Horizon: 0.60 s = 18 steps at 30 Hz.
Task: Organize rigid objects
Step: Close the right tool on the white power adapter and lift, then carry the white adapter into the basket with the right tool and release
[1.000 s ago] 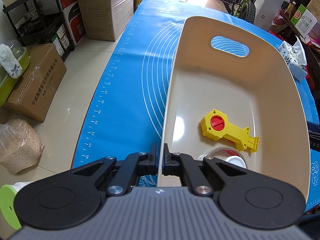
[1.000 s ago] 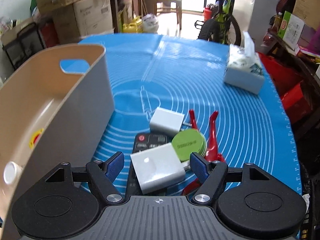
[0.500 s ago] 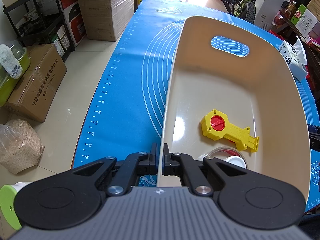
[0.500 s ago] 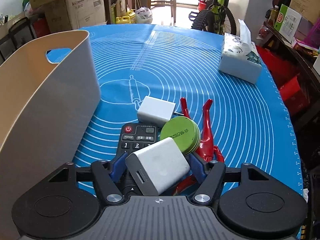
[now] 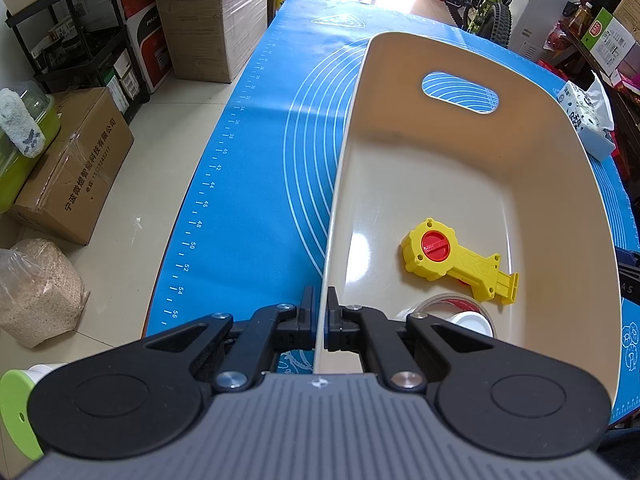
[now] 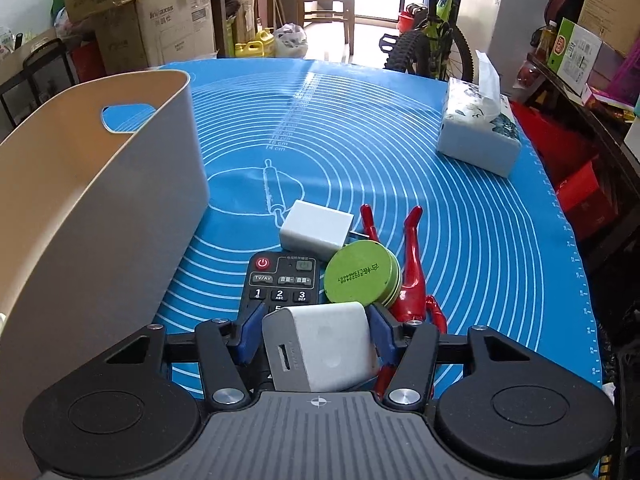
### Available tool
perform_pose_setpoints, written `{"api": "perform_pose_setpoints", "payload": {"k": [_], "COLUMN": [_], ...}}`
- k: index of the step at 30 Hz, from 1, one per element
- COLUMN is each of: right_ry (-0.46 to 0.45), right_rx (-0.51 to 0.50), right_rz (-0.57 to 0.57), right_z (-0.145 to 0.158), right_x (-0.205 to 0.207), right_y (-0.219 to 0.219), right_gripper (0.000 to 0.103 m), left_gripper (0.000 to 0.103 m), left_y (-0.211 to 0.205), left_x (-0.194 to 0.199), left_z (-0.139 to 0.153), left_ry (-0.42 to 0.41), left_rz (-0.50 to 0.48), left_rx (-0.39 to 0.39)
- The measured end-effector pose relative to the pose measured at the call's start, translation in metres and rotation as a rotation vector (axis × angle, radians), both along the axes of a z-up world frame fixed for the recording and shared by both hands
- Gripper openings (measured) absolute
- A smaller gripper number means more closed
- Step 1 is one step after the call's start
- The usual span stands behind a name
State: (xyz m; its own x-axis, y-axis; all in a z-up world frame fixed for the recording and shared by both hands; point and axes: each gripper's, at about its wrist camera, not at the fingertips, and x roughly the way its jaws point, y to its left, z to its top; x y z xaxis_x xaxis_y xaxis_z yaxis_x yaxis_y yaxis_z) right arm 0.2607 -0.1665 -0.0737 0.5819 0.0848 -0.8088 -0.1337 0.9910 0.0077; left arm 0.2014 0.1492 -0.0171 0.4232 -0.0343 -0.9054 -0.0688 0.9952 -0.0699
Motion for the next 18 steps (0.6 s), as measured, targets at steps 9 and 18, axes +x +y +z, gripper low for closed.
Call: {"api": "perform_pose_setpoints", "payload": {"k": [9,18], "right_ry": [-0.042,-0.071], "right_rx": [0.009,0.0], "right_rz": [-0.023,-0.025], "right_z": [0.01,0.014], "right_x": [-0.004,-0.006], "right_y": [-0.001,0.0], "right_gripper": [0.06,0.06], "left_gripper": [0.005,0.005], "left_y": [0.0,0.0], "left_x": [0.0,0.0], "left_z": [0.0,0.0], "left_ry": [0.0,0.0], "left_rz": [0.0,0.0], "left_rx": [0.001,0.002]}}
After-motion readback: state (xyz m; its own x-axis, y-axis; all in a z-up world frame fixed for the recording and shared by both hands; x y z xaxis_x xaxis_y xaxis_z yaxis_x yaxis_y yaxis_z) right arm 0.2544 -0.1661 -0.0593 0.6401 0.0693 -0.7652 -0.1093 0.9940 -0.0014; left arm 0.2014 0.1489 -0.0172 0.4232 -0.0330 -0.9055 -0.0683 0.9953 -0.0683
